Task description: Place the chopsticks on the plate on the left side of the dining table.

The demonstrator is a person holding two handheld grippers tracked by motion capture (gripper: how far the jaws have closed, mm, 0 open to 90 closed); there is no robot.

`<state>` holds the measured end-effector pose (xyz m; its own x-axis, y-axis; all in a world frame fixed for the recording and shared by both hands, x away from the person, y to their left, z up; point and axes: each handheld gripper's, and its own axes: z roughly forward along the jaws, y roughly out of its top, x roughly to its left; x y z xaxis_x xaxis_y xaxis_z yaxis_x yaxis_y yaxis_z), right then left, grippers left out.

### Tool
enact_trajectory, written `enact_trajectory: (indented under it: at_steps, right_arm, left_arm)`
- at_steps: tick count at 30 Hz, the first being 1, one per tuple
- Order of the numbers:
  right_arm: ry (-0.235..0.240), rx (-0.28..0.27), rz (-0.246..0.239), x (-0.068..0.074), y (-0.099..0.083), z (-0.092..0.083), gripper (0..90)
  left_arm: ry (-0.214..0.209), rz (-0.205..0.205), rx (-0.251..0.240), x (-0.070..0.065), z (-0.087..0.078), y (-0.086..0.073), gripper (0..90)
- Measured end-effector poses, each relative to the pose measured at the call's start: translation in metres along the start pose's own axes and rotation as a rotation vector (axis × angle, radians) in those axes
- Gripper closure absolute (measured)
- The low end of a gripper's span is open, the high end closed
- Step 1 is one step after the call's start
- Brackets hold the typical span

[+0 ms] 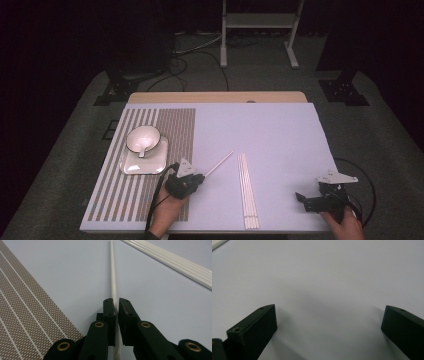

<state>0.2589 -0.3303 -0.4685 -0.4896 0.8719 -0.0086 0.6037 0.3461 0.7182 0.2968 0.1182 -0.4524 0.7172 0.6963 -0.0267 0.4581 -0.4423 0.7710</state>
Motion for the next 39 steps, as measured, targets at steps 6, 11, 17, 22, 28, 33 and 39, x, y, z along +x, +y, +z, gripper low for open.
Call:
enact_trajectory:
  at_steps: [6,11,17,22,28,33,39]
  right_arm:
    - [0.0,0.0,-0.001,0.0,0.0,0.0,0.0]
    - [0.0,0.0,0.0,0.0,0.0,0.0,0.0]
    - [0.0,0.0,0.0,0.0,0.0,0.0,0.0]
    - [0.0,0.0,0.0,0.0,0.0,0.0,0.0]
    - [0.0,0.0,0.0,0.0,0.0,0.0,0.0]
    - [0.0,0.0,0.0,0.0,0.0,0.0,0.0]
    - [0.001,0.001,0.0,0.0,0.0,0.0,0.0]
  left_arm:
    - [-0.007,-0.004,-0.002,0.001,-0.003,0.001,84.6]
    - [-0.02,-0.009,0.006,0.001,-0.005,0.002,84.6]
    - [-0.029,-0.015,0.011,0.002,-0.008,0.002,84.6]
    - [-0.028,-0.011,0.003,0.001,-0.013,0.003,84.6]
    - [-0.036,-0.023,-0.001,0.003,-0.019,0.002,84.6]
    - [-0.028,-0.022,0.0,0.007,-0.026,0.002,84.6]
    - [-0.025,-0.036,0.003,0.013,-0.034,0.0,84.6]
